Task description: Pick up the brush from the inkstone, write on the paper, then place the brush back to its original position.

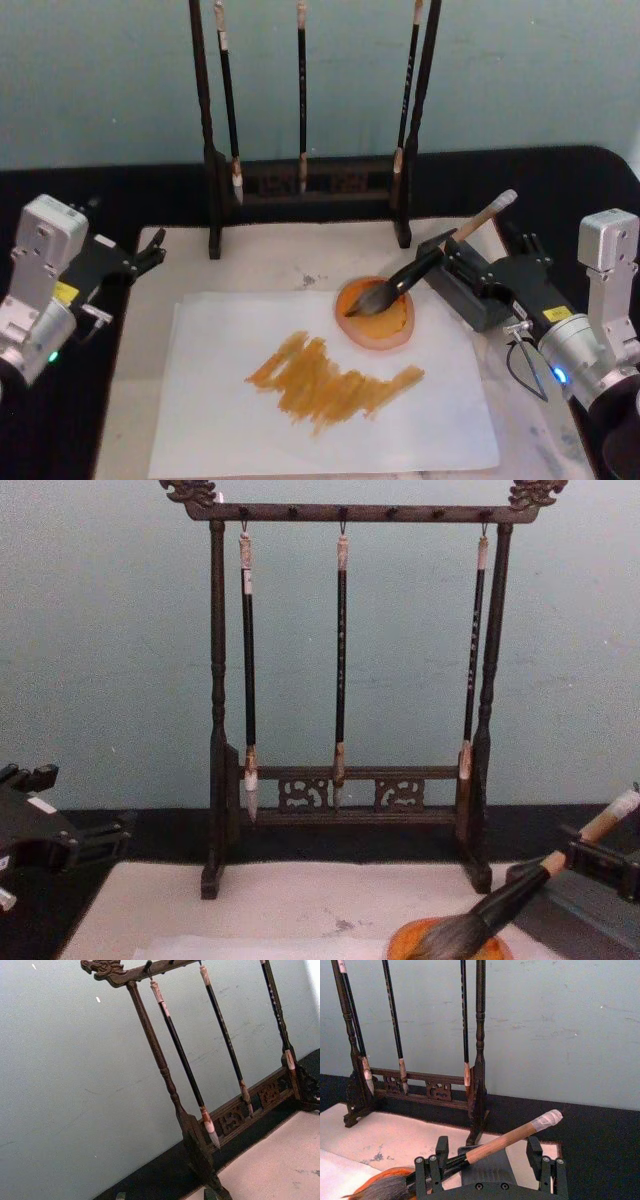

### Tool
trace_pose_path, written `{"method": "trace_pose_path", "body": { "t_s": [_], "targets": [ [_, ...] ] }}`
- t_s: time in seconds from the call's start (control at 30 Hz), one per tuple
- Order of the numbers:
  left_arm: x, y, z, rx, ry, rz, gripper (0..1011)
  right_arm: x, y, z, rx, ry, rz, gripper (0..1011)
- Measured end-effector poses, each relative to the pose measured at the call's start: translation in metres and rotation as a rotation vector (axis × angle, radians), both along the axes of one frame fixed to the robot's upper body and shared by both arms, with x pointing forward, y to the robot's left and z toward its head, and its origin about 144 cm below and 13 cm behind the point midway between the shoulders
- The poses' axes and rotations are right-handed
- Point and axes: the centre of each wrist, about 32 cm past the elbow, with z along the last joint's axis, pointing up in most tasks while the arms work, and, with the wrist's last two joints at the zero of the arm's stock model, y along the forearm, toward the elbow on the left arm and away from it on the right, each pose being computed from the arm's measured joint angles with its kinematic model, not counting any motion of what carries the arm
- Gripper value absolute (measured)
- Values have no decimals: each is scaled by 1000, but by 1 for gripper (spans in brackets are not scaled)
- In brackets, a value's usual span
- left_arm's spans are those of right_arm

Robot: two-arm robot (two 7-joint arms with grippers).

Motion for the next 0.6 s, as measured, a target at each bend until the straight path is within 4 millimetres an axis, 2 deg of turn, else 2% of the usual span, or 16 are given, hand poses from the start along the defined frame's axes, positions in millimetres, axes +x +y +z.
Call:
{"method": "trace_pose_path", "body": {
  "t_s": [0.6],
  "targets": [
    [0,0,0,0,0,0,1010,0,0,0,1,0,0,1000]
  ]
}}
